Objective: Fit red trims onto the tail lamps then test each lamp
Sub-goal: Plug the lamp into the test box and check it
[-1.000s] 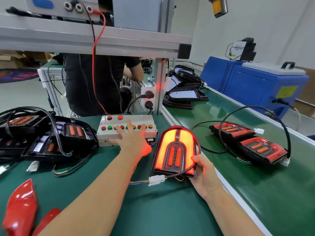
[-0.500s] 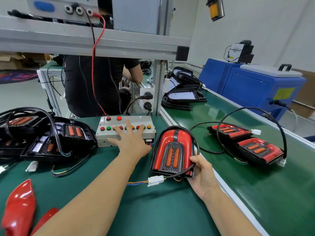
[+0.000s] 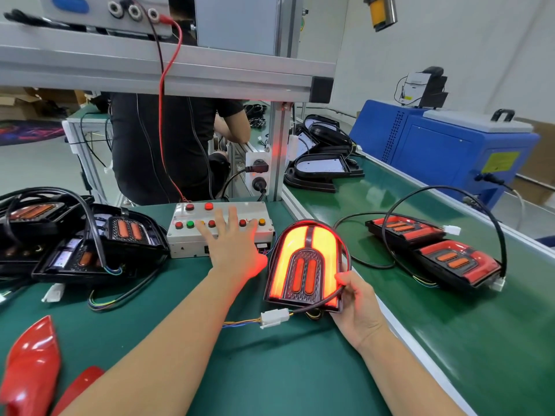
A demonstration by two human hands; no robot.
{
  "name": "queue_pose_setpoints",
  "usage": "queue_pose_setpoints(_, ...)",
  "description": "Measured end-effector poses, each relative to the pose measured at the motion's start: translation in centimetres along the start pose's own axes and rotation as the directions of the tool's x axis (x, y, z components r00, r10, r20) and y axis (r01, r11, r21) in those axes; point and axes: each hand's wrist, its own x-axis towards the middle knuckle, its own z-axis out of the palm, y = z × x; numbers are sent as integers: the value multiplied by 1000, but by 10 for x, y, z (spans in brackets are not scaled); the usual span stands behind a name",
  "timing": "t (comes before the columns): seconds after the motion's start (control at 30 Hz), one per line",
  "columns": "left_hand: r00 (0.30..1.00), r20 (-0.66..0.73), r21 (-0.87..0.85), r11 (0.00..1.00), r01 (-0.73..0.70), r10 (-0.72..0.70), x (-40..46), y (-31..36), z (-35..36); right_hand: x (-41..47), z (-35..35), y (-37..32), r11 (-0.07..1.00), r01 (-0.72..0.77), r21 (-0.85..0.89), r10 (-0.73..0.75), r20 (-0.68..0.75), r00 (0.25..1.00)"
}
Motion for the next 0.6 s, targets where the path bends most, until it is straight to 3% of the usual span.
queue_pose_setpoints(0.3,999,-48,-16,1000,-13,12,1,-2,6,-1,1,-1,1000,2,10,-2,-17,1000)
queue_pose_setpoints(0.6,998,51,-34,999,-30,32,5,-8,-5,0,2,-2,1000,-1,3,1,-22,1000)
